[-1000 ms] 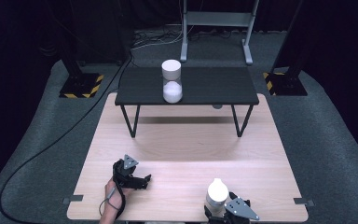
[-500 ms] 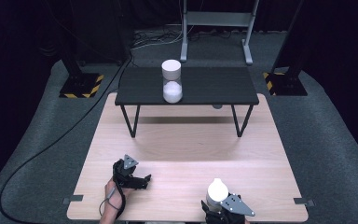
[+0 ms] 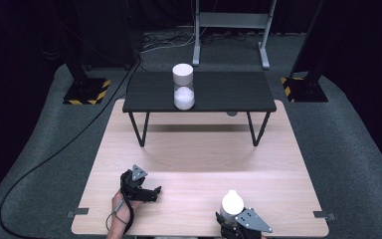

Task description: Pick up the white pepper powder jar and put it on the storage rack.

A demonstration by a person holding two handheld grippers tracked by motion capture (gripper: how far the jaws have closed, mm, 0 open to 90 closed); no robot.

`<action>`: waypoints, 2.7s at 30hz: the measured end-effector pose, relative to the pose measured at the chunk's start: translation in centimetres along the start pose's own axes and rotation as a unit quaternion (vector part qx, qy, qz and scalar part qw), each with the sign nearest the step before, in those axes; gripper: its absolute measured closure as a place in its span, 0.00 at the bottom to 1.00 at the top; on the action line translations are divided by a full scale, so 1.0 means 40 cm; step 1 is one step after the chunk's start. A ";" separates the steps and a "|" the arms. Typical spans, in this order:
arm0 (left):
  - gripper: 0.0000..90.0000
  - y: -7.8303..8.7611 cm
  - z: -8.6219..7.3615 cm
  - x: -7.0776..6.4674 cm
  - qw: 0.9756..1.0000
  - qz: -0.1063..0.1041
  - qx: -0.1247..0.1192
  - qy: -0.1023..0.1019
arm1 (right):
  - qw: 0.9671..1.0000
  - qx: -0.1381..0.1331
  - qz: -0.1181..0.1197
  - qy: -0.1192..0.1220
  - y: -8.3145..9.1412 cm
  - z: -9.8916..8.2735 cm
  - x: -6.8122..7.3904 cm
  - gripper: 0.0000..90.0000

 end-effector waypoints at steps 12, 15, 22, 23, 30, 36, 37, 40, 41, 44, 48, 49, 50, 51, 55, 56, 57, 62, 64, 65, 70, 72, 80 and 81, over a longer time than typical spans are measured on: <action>0.00 0.001 -0.001 -0.003 1.000 0.003 -0.001 -0.007 | 1.000 -0.014 -0.003 0.000 0.024 0.051 -0.029 0.34; 0.00 0.000 -0.001 0.001 1.000 -0.001 -0.001 -0.004 | 1.000 -0.015 -0.003 0.003 0.026 0.072 -0.042 0.34; 0.00 0.000 -0.001 0.001 1.000 -0.001 -0.001 -0.004 | 1.000 -0.022 -0.003 0.009 0.026 0.129 -0.069 0.34; 0.00 0.000 -0.001 0.001 1.000 -0.001 -0.001 -0.004 | 1.000 -0.022 -0.003 0.010 0.025 0.137 -0.073 0.34; 0.00 0.000 -0.001 0.002 1.000 -0.002 -0.001 -0.003 | 1.000 -0.018 0.000 0.016 0.007 0.180 -0.099 0.34; 0.00 0.000 -0.001 0.002 1.000 -0.003 -0.001 -0.003 | 0.999 -0.021 -0.004 0.024 -0.004 0.226 -0.124 0.34; 0.00 0.000 -0.001 0.002 1.000 -0.003 -0.001 -0.003 | 0.999 -0.021 -0.004 0.024 -0.004 0.226 -0.124 0.34; 0.00 0.000 -0.001 0.002 1.000 -0.002 -0.001 -0.003 | 0.999 -0.024 -0.005 0.026 -0.006 0.239 -0.132 0.34; 0.00 0.000 -0.001 0.002 1.000 -0.002 -0.001 -0.003 | 0.999 -0.025 -0.004 0.025 -0.007 0.246 -0.137 0.34; 0.00 0.000 -0.001 0.002 1.000 -0.002 -0.001 -0.003 | 0.999 -0.026 -0.003 0.024 -0.007 0.257 -0.143 0.34; 0.00 0.000 -0.001 0.002 1.000 -0.002 -0.001 -0.002 | 0.999 -0.026 -0.002 0.028 -0.011 0.274 -0.148 0.34; 0.00 0.000 -0.001 0.002 1.000 -0.002 -0.001 -0.002 | 0.999 -0.026 -0.002 0.029 -0.012 0.279 -0.150 0.34; 0.00 0.000 -0.001 0.002 1.000 -0.002 -0.001 -0.002 | 0.999 -0.026 -0.002 0.029 -0.013 0.283 -0.152 0.34; 0.00 0.000 -0.001 0.002 1.000 -0.002 -0.001 -0.002 | 0.999 -0.026 -0.001 0.028 -0.014 0.287 -0.155 0.34; 0.00 0.000 -0.001 0.002 1.000 -0.002 -0.001 -0.003 | 0.999 -0.029 -0.002 0.025 -0.020 0.303 -0.165 0.34; 0.00 0.000 -0.001 0.002 1.000 -0.002 -0.001 -0.003 | 0.999 -0.030 -0.003 0.025 -0.021 0.308 -0.167 0.34; 0.00 0.000 -0.001 0.002 1.000 -0.002 -0.001 -0.003 | 0.999 -0.030 -0.004 0.025 -0.023 0.312 -0.169 0.34; 0.00 0.000 -0.001 0.002 1.000 -0.002 -0.001 -0.002 | 0.999 -0.029 -0.007 0.032 -0.034 0.334 -0.174 0.34; 0.00 0.000 -0.001 0.002 1.000 -0.002 -0.001 -0.002 | 0.999 -0.028 -0.008 0.035 -0.040 0.343 -0.175 0.34; 0.00 0.000 -0.001 0.002 1.000 -0.002 -0.001 -0.002 | 0.999 -0.028 -0.007 0.039 -0.043 0.349 -0.175 0.34; 0.00 0.000 -0.001 0.002 1.000 -0.003 -0.001 -0.002 | 0.998 -0.027 -0.010 0.047 -0.055 0.375 -0.180 0.34; 0.00 0.000 -0.001 0.002 1.000 -0.003 -0.001 -0.002 | 0.998 -0.028 -0.011 0.047 -0.059 0.384 -0.184 0.34; 0.00 0.000 -0.001 0.002 1.000 -0.002 -0.001 -0.003 | 0.999 -0.029 -0.014 0.043 -0.077 0.418 -0.207 0.34; 0.00 0.000 -0.001 0.002 1.000 -0.003 -0.001 -0.003 | 0.999 -0.030 -0.014 0.043 -0.079 0.423 -0.210 0.34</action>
Point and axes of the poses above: each handheld gripper's, and its own axes: y roughly backward along the jaws, z roughly out of its top, x roughly to its left, the point moved 6 cm from there along -y, roughly forward along the jaws, and after that the axes turned 6 degrees about -z, right-handed, at the moved point
